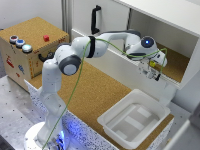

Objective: Put the grasped yellow block inside the right cabinet

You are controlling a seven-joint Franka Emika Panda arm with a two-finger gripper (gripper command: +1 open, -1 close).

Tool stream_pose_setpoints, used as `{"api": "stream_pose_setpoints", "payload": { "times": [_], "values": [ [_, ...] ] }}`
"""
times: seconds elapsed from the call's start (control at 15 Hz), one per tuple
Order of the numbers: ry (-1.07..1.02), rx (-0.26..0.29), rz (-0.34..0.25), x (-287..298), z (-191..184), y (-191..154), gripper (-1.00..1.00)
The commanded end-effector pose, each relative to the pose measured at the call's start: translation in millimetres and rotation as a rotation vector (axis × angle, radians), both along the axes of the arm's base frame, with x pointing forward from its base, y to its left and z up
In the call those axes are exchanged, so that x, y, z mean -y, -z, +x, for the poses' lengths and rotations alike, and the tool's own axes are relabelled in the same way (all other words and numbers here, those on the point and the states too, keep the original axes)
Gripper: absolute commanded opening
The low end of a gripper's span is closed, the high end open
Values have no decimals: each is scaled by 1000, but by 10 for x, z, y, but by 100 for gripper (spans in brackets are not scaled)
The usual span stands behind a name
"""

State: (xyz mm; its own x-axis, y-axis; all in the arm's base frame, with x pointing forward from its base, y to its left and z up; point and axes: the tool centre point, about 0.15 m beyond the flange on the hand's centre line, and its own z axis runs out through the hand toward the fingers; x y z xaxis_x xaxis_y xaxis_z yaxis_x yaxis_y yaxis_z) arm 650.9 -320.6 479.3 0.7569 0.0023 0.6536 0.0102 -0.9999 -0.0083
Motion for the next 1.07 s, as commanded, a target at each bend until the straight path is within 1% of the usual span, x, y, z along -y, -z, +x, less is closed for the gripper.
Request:
{"api": "stream_pose_setpoints", "payload": {
  "times": [0.0, 0.07, 0.27, 0.4, 0.47, 0.53, 0.6, 0.67, 0.8, 0.87, 1.0],
  "values": [
    [80, 78, -7, 17, 420, 91, 100],
    [86, 81, -5, 22, 411, 66, 100],
    [102, 123, -7, 61, 224, -160, 100],
    [108, 126, 19, 87, 32, -336, 100],
    [111, 119, 32, 86, -58, -392, 100],
    [114, 108, 46, 90, -125, -423, 100],
    [121, 80, 65, 85, -275, -455, 100],
    [120, 65, 69, 71, -343, -448, 100],
    [128, 17, 66, -30, -556, -335, 100],
    [110, -5, 55, -135, -657, -266, 100],
    [97, -35, 40, -325, -826, -185, 100]
  ]
}}
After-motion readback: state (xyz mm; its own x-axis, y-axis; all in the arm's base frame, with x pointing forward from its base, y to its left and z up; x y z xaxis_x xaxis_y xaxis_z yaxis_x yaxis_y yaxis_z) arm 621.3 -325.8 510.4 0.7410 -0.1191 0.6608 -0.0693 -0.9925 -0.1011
